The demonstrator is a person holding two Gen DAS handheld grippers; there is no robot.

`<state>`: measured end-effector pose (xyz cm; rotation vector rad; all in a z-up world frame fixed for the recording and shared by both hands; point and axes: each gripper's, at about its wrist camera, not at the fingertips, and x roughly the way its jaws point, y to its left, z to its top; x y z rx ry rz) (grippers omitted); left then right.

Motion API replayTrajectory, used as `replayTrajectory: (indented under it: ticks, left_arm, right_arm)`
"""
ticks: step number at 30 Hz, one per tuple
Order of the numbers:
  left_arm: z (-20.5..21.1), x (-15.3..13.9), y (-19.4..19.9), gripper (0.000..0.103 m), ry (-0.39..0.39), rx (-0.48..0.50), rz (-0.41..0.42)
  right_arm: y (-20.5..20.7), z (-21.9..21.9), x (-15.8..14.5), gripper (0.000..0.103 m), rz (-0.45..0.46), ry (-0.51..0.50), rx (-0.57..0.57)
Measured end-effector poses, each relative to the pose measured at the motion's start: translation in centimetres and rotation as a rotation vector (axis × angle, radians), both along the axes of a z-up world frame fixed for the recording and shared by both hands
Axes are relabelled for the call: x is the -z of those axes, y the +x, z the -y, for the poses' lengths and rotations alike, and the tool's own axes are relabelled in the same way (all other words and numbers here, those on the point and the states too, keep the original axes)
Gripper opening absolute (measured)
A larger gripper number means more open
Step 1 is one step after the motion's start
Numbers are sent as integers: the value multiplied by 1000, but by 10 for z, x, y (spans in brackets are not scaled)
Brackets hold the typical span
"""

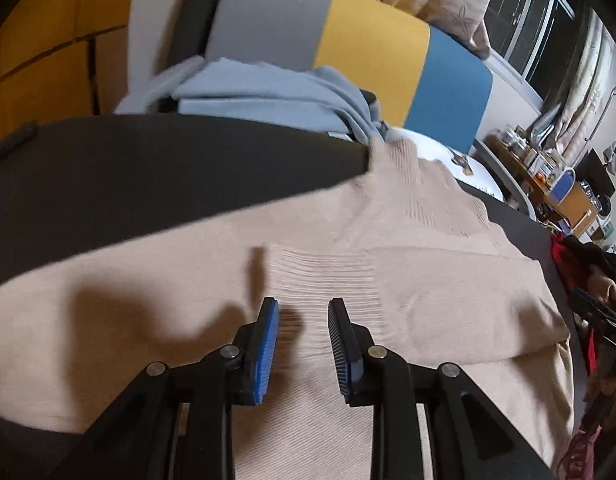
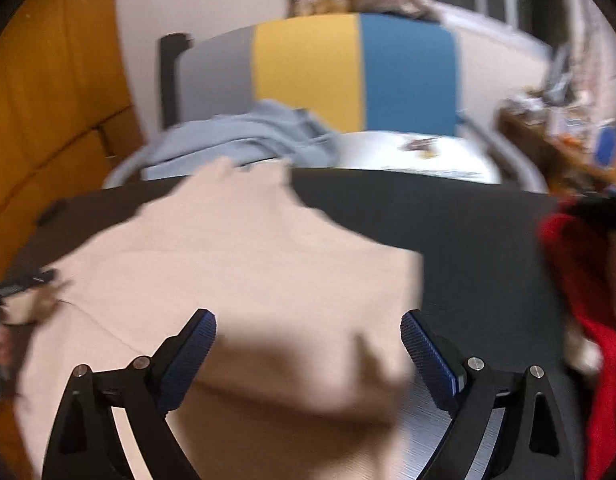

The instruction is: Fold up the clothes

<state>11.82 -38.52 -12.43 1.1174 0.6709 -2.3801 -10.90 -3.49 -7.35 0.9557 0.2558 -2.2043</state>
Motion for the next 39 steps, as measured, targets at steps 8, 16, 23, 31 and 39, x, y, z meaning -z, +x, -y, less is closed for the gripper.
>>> replayTrajectory:
  ticks: [8,16,23,31,39]
  left_arm:
    - [3,7,-6,26,23,-10,37]
    - [13,-36,-82,35,-1,153,-60]
    - [58,-35,-184,38,-44,211,-3]
    - [91,-4,-256,38,19,252,66]
    - [99,10,-298,36,64,281,85]
  right_arm:
    - [-20,29,61,101,109,40,-40]
    - [-42,29,46,81,195,-67,-108]
    - [-100,101,17,53,163,-37,-237]
    - [-194,196,39,36,200,74,-252]
    - [-220,237,56,23,225,101,-275]
